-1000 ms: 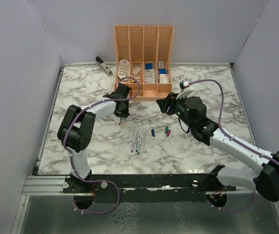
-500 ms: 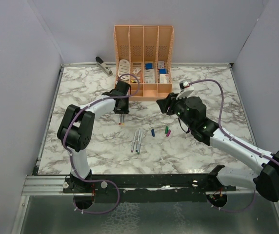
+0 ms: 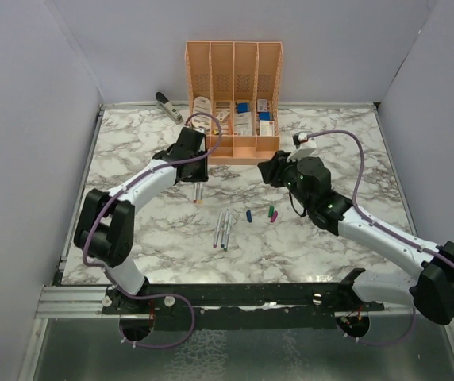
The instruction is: Insert the pens into the pen caps
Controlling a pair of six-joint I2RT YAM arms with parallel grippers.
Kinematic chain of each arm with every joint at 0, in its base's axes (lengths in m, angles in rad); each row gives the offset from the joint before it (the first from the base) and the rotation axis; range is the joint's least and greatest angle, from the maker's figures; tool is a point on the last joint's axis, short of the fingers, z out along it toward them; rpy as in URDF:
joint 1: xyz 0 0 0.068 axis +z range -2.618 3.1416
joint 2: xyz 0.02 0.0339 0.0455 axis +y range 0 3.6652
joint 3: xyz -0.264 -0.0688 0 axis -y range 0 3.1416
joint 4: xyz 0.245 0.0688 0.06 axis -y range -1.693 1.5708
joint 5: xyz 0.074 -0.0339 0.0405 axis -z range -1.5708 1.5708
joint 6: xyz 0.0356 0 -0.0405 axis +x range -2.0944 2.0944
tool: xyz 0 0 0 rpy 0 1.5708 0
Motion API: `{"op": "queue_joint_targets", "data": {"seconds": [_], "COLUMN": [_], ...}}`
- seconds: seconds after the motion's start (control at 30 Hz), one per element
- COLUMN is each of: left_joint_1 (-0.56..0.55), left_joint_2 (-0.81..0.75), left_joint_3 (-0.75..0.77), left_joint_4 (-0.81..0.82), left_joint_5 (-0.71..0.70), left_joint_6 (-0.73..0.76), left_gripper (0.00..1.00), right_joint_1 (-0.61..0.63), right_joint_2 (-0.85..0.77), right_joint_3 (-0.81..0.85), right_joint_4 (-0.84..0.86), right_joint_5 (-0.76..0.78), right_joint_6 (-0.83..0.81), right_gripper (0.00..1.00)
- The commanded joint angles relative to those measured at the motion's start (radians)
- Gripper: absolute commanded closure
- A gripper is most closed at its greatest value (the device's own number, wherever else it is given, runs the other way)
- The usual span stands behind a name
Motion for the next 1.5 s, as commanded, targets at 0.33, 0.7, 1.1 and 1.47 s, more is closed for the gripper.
{"op": "queue_joint_targets", "data": {"seconds": [0.33, 0.7, 1.1, 1.47], "left_joint_1": [-0.133, -0.246, -0.278, -0.296], "left_joint_2": [-0.290, -0.291, -0.200, -0.112], "left_joint_3": [-0.251, -0.317, -0.278, -0.203], "left_joint_4": [-0.054, -0.084, -0.119, -0.201], "left_joint_5": [0.136, 0.117, 0.117, 0.043], "left_joint_6": [0.009, -0.046, -0.057, -0.071], "left_gripper": [0.73, 0.73, 0.52, 0.53], "right_joint_1": [-0.084, -0.158, -0.159, -0.158], "right_joint_2": [0.044, 0.053, -0.009, -0.031], "right_joint_3": [-0.068, -0.102, -0.129, -0.136], "right_joint_4": [-0.048, -0.111, -0.134, -0.148], "right_joint_5": [-0.030, -0.101, -0.058, -0.038], "right_joint_6": [0.184, 0.241, 0.205, 0.194], "right_gripper": [0.01, 0.05, 0.07, 0.07]}}
